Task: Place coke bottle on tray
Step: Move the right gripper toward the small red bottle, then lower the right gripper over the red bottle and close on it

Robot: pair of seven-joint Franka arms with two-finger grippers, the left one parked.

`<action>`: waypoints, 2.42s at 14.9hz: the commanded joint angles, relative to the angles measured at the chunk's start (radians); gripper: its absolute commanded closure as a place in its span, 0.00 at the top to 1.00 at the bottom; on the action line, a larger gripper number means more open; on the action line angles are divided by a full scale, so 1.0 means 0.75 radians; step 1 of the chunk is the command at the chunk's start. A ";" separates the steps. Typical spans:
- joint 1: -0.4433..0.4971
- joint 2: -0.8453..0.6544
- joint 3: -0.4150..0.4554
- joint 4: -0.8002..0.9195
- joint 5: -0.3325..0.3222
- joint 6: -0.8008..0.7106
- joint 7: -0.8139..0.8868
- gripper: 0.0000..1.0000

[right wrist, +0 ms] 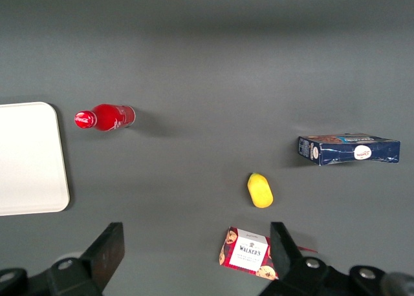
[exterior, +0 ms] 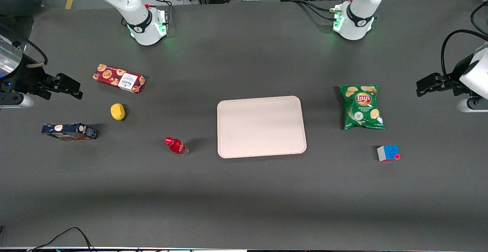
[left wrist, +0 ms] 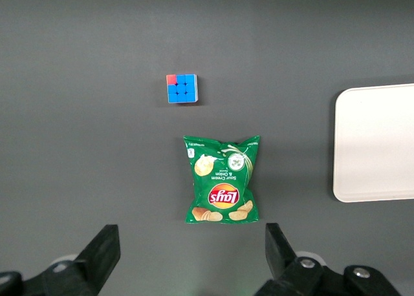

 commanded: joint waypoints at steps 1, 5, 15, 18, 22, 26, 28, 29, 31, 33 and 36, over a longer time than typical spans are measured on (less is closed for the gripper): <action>0.007 0.015 0.015 0.037 -0.014 -0.008 0.046 1.00; 0.011 0.017 0.021 0.039 -0.024 -0.010 0.046 1.00; 0.011 0.182 0.231 0.022 -0.014 0.165 0.145 1.00; 0.023 0.295 0.311 0.020 -0.055 0.249 0.283 1.00; 0.079 0.418 0.311 0.022 -0.098 0.382 0.375 1.00; 0.101 0.542 0.311 0.024 -0.147 0.495 0.379 1.00; 0.109 0.586 0.311 0.022 -0.165 0.507 0.418 1.00; 0.113 0.602 0.311 0.020 -0.167 0.507 0.436 1.00; 0.128 0.610 0.315 -0.012 -0.167 0.538 0.439 1.00; 0.128 0.602 0.315 -0.088 -0.167 0.621 0.439 1.00; 0.128 0.614 0.315 -0.096 -0.182 0.650 0.439 1.00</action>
